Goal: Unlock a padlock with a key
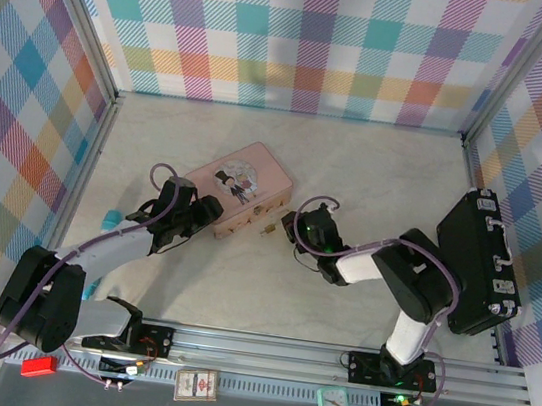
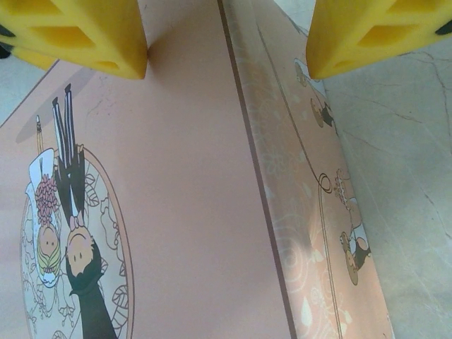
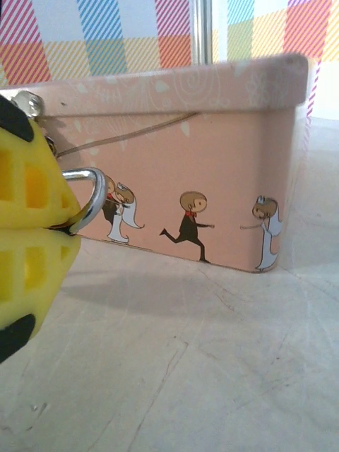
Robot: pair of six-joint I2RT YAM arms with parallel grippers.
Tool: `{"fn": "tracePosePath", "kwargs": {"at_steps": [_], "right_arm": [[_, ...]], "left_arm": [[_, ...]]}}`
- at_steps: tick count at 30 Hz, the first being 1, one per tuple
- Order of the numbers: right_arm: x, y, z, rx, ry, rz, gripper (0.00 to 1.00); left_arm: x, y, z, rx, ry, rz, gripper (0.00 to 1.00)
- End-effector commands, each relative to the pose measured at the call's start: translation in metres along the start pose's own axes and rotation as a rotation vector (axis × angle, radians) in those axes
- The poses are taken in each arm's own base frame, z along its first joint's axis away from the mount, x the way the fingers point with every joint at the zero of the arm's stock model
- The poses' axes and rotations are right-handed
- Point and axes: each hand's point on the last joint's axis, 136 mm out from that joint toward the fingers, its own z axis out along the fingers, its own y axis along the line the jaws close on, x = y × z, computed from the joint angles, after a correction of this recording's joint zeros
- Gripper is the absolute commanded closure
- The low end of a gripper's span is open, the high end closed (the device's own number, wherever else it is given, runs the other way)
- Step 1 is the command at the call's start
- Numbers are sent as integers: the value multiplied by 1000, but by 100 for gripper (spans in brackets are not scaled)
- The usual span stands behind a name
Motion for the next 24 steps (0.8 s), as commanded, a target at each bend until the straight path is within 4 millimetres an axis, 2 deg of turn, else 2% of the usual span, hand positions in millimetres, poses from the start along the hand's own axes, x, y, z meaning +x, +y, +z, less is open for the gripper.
{"fn": "tracePosePath", "kwargs": {"at_steps": [1, 8, 14, 21, 24], "right_arm": [[-6, 8, -14, 6, -7, -97, 100], [1, -2, -47, 91, 60, -270, 100], [-1, -11, -88, 190, 101, -447, 100], [1, -18, -133, 288, 184, -604, 100], [4, -25, -149, 342, 240, -658, 100]], "left_arm": [[0, 5, -6, -34, -9, 24, 39], [-9, 0, -17, 2, -62, 68, 38], [-16, 0, -35, 29, -130, 126, 37], [-17, 4, -47, 31, -167, 206, 36], [-21, 17, -51, -41, -188, 214, 35]]}}
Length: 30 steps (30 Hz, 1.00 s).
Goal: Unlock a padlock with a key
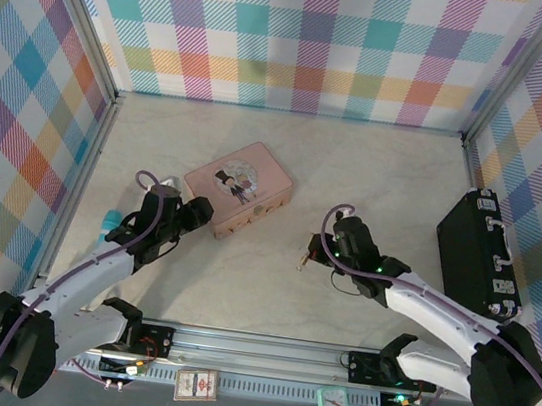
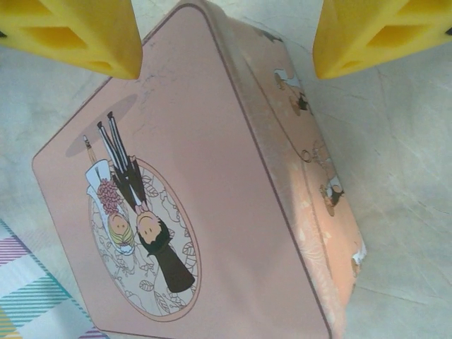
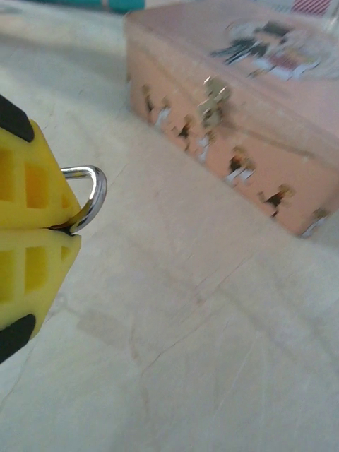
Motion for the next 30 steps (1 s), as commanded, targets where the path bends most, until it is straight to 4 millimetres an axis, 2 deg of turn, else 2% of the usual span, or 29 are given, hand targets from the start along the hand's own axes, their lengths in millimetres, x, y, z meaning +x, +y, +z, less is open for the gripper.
{"fn": "tracePosePath", "kwargs": {"at_steps": [1, 7, 11, 15, 24, 30], "right_arm": [[19, -19, -18, 96, 118, -117, 100], [42, -44, -44, 193, 224, -143, 100], [55, -61, -52, 274, 286, -146, 100], [64, -68, -47, 314, 325, -139, 100], [70, -77, -35, 400, 386, -158, 100], [72, -72, -22, 387, 408, -157, 100]], "left_arm": [[-3, 21, -7, -103, -22, 55, 35], [-11, 27, -17, -122, -78, 68, 32], [-12, 28, -18, -125, -93, 79, 31], [-12, 29, -17, -125, -95, 81, 31], [-14, 34, -24, -138, -120, 93, 30], [-14, 36, -27, -138, -135, 99, 29]]}}
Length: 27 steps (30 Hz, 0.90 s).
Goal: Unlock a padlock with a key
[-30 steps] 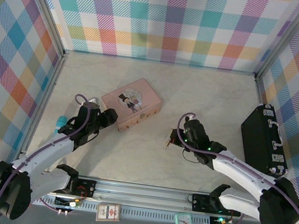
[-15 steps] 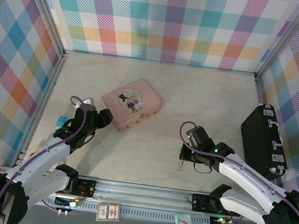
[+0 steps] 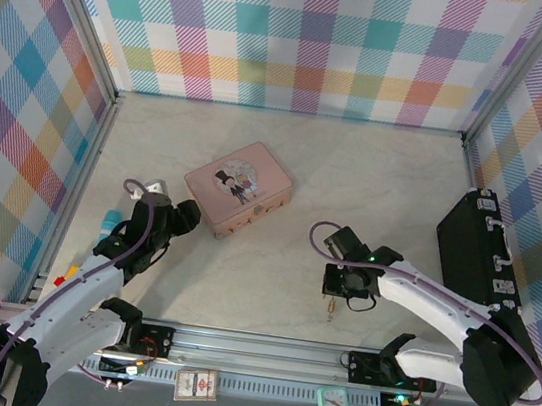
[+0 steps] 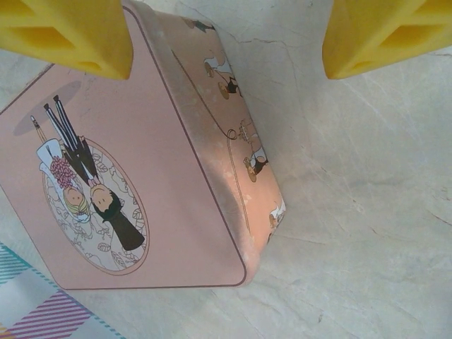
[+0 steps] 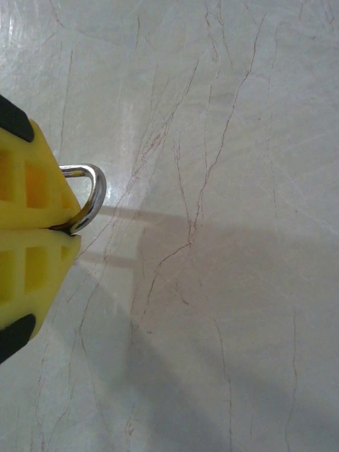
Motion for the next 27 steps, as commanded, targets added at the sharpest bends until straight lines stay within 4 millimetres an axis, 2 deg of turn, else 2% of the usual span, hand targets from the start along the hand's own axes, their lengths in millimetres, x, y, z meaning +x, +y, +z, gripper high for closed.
{"fn": "tracePosePath", "kwargs": {"at_steps": [1, 7, 15, 21, 27], "right_arm": [[-9, 12, -2, -24, -13, -13, 100], [-11, 17, 7, 0, 15, -17, 100], [-11, 23, 13, 2, 32, -19, 100], [-12, 28, 9, -18, 31, -34, 87], [-13, 28, 3, -23, 24, -42, 79]], "left_arm": [[2, 10, -1, -30, -8, 20, 29], [3, 2, -1, 15, -2, 44, 27], [1, 3, -4, 9, -13, 57, 26], [0, 5, -4, 2, -19, 63, 26], [-1, 5, -4, -4, -21, 69, 25]]}}
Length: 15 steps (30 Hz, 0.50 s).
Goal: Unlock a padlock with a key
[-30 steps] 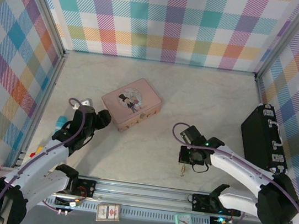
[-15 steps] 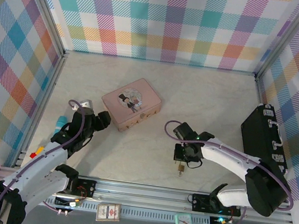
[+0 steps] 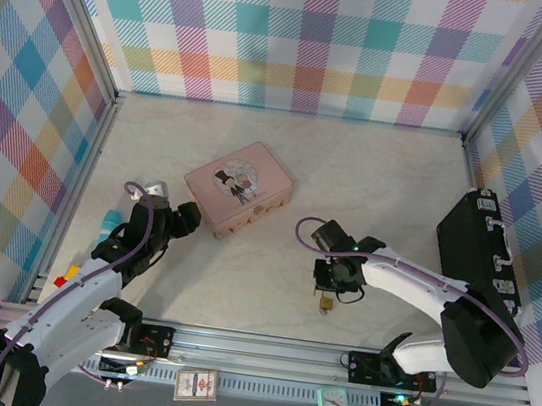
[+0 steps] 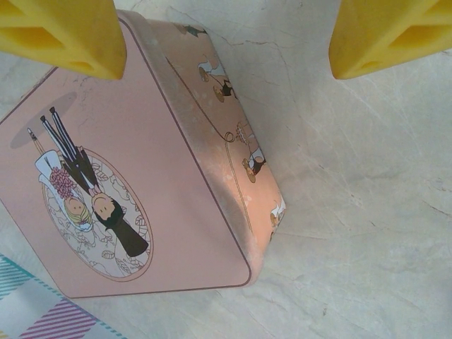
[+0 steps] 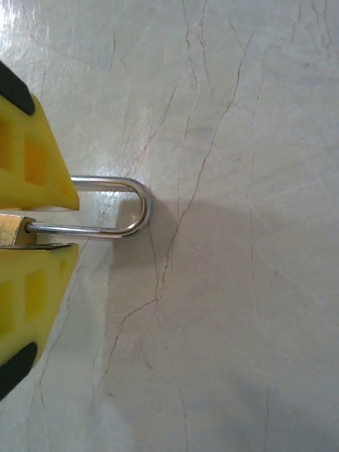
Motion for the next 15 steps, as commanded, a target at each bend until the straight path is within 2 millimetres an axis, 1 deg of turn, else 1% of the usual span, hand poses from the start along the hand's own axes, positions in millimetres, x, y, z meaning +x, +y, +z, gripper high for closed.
{"fn": "tracePosePath", "kwargs": {"at_steps": [1, 4, 7, 8, 10, 11, 15], "right_arm": [[-6, 9, -13, -31, -23, -12, 78], [-7, 10, -17, -43, -34, -15, 76], [-14, 12, -30, -51, -77, -45, 73], [-20, 14, -40, -55, -104, -71, 72], [-39, 17, -65, -50, -194, -132, 69], [-51, 19, -80, -46, -255, -158, 66], [-98, 17, -138, 6, -535, -201, 43]], "left_arm": [[-2, 4, -2, -12, -14, 17, 25], [-4, 3, -3, -14, -17, 25, 24], [-10, 0, -6, -14, -25, 55, 24], [-14, -1, -7, -15, -31, 72, 23], [-23, -5, -8, -19, -43, 111, 23], [-27, -5, -8, -30, -50, 120, 23], [-43, -8, -5, -41, -89, 96, 22]]}}
